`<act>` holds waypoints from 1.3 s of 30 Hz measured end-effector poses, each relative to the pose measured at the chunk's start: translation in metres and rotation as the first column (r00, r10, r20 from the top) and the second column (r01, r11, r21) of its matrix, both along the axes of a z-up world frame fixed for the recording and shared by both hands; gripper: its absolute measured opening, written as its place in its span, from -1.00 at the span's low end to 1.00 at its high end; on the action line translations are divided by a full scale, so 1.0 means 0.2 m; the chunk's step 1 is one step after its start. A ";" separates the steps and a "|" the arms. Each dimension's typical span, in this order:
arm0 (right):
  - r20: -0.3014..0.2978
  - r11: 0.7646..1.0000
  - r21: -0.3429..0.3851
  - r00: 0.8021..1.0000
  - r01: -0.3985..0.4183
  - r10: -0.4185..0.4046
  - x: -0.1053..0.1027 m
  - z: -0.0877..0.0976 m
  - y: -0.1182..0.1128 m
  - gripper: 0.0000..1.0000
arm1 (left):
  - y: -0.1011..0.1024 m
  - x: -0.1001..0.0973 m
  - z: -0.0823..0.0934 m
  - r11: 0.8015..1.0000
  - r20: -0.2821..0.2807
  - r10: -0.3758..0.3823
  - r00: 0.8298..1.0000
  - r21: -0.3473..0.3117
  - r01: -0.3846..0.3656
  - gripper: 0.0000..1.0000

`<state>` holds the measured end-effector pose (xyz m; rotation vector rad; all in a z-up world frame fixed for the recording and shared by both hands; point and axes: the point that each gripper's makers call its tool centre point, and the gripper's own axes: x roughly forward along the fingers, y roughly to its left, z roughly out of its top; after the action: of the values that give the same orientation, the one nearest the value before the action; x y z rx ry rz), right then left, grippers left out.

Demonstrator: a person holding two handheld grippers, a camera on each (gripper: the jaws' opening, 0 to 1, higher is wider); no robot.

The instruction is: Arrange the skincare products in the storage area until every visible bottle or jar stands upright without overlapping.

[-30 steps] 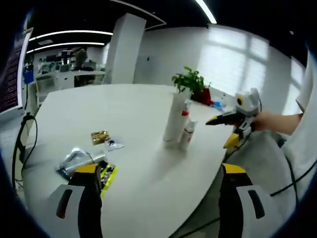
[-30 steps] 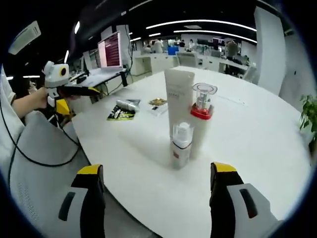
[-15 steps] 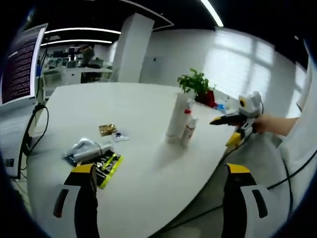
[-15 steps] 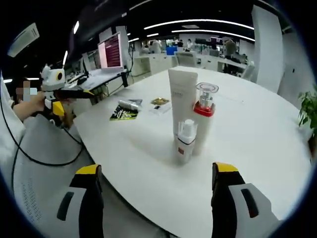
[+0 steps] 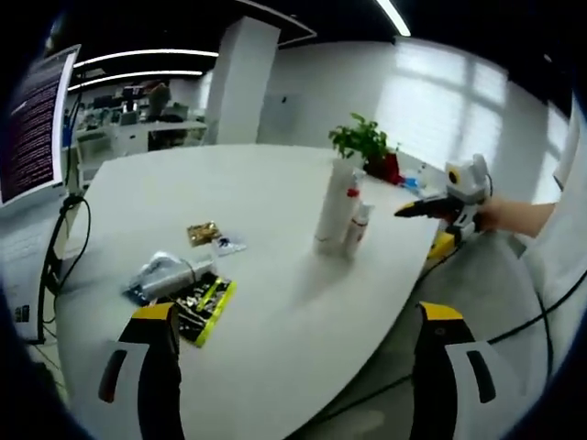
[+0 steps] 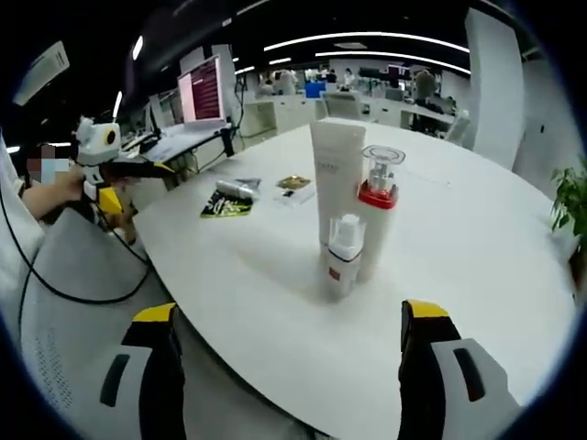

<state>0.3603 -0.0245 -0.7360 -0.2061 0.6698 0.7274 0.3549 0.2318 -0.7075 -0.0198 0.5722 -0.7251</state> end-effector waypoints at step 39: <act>-0.047 1.000 -0.026 0.999 -0.017 0.016 -0.04 -0.05 0.00 0.97 | 0.34 0.58 -0.35 0.911 -0.058 -0.005 0.998 0.412 0.028 0.23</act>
<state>0.3530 -0.0244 -0.7467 -0.2192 0.7236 0.7413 0.4702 0.2999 -0.7770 0.3603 0.7716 -0.6090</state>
